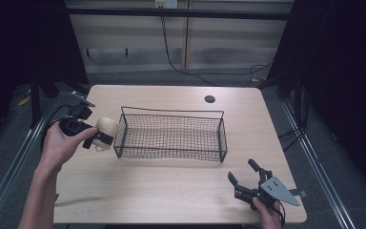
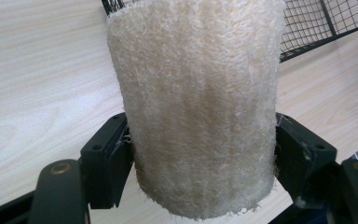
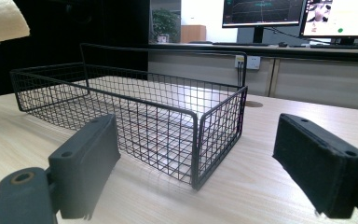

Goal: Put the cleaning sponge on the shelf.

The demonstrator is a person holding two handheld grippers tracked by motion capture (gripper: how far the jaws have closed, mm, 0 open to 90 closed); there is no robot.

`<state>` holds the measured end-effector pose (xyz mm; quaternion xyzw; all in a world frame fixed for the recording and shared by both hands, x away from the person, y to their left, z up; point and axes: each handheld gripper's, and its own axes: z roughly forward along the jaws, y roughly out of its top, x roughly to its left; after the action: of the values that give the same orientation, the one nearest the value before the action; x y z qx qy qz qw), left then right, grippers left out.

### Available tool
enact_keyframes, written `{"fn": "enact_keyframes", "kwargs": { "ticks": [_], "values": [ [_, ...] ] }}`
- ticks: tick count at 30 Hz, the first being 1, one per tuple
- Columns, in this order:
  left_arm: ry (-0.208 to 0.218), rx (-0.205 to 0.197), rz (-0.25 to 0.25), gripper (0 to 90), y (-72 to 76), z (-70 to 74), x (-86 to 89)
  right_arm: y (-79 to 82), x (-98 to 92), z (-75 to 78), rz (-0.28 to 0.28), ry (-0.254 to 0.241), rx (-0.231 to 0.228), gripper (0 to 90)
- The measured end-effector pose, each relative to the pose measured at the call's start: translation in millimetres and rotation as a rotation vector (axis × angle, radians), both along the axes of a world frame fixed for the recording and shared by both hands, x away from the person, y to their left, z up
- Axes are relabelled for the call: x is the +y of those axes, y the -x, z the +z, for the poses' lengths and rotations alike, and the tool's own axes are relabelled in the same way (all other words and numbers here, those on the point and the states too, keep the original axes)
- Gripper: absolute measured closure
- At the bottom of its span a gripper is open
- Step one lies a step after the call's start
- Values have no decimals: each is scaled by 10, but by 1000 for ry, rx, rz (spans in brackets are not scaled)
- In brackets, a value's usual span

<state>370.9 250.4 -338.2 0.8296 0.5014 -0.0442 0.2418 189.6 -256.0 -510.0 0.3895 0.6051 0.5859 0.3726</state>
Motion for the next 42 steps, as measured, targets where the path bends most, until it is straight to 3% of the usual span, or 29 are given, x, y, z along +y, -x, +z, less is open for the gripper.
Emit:
{"fn": "enact_keyframes", "kwargs": {
  "ticks": [31, 42],
  "values": [
    [-24, 26, -8, 278, -228, 157, -542, 4, 0, -1, -1, -2, 1, 135],
    [-44, 41, 18, 278, -319, 108, -672, 1, -1, -1, -1, -1, -2, 135]
  ]
}}
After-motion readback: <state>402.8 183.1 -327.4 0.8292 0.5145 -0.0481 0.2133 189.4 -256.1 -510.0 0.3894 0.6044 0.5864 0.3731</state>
